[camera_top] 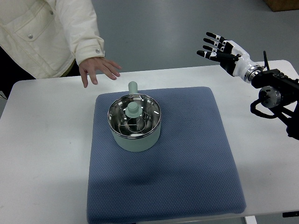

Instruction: Open lid and place right of pot

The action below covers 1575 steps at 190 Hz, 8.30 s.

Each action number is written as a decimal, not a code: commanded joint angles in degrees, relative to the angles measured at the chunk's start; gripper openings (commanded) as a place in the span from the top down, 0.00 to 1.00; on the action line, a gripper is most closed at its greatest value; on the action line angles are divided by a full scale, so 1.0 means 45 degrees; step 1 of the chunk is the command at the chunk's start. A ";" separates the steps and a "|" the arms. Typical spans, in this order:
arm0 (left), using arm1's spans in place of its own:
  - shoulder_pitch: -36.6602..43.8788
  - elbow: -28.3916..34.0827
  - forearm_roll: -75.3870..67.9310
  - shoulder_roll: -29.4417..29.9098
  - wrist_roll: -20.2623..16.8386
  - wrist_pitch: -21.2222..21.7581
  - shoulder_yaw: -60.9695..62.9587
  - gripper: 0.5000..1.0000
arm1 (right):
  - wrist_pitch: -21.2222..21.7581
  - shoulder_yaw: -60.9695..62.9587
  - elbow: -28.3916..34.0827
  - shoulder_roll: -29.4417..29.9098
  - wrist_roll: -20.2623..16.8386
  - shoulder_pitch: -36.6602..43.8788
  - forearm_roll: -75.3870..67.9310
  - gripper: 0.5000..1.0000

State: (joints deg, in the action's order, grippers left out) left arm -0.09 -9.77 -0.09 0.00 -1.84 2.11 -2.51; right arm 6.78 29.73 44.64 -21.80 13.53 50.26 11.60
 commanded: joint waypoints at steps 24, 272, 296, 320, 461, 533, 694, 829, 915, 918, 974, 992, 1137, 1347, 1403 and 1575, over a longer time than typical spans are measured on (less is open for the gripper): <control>0.0000 0.0023 0.0000 0.0000 -0.0041 0.0019 0.0011 0.00 | -0.0003 -0.0024 -0.0017 0.0000 0.0000 -0.0055 0.0000 0.14; 0.0000 0.0004 0.0000 0.0000 -0.0021 0.0097 0.0030 0.00 | -0.0003 0.0035 -0.0622 0.0078 0.0039 -0.0211 0.0000 0.14; 0.0000 0.0004 0.0000 0.0000 -0.0021 0.0097 0.0030 0.00 | 0.0017 0.0015 -0.0583 0.0078 0.0020 -0.0191 0.0019 0.14; 0.0000 0.0004 0.0000 0.0000 -0.0021 0.0097 0.0030 0.00 | 0.0036 -0.0024 -0.0505 0.0058 0.0020 -0.0191 0.0136 0.14; 0.0000 0.0004 0.0000 0.0000 -0.0021 0.0097 0.0011 0.00 | 0.3122 -0.0161 0.2796 -0.1231 0.0195 0.2328 0.8261 0.14; 0.0000 0.0004 0.0000 0.0000 -0.0021 0.0097 0.0030 0.00 | 0.4604 -0.0219 0.4199 -0.0195 0.0157 0.3694 1.3514 0.14; 0.0000 0.0004 0.0000 0.0000 -0.0021 0.0097 0.0030 0.00 | 0.4763 -0.2641 0.5022 0.2148 -0.0234 0.5551 1.8301 0.34; 0.0000 0.0004 0.0000 0.0000 -0.0021 0.0097 0.0030 0.00 | 0.3864 -0.3774 0.4632 0.2480 -0.0254 0.5531 2.0215 0.54; 0.0000 0.0004 0.0000 0.0000 -0.0021 0.0097 0.0030 0.00 | 0.3864 -0.3989 0.4417 0.2480 -0.0254 0.5512 2.0644 0.54; 0.0000 0.0004 0.0000 0.0000 -0.0021 0.0097 0.0030 0.00 | 0.3864 -0.3989 0.4417 0.2480 -0.0254 0.5512 2.0644 0.54; 0.0000 0.0004 0.0000 0.0000 -0.0021 0.0097 0.0030 0.00 | 0.3864 -0.4028 0.4378 0.2480 -0.0254 0.5551 2.0664 0.55; 0.0000 0.0004 0.0000 0.0000 -0.0021 0.0097 0.0030 0.00 | 0.3864 -0.4028 0.4378 0.2500 -0.0254 0.5551 2.0742 0.56; 0.0000 0.0004 0.0000 0.0000 -0.0021 0.0097 0.0030 0.00 | 0.3864 -0.4243 0.4046 0.2578 -0.0254 0.5531 2.0937 0.60; 0.0000 0.0004 0.0000 0.0000 -0.0021 0.0097 0.0030 0.00 | 0.3884 -0.4243 0.4065 0.2695 -0.0234 0.5492 2.0898 0.91; 0.0000 0.0004 0.0000 0.0000 -0.0021 0.0097 0.0030 0.00 | 0.3923 -0.4223 0.4124 0.2676 -0.0234 0.5512 2.0820 1.00; 0.0000 0.0004 0.0000 0.0000 -0.0021 0.0097 0.0030 0.00 | 0.3982 -0.3461 0.5237 -0.0332 -0.0117 0.5727 2.0078 1.00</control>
State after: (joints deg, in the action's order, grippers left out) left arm -0.10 -9.76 -0.09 0.00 -1.94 2.55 -2.38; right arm 24.70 13.24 68.01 -19.98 13.03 76.06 103.01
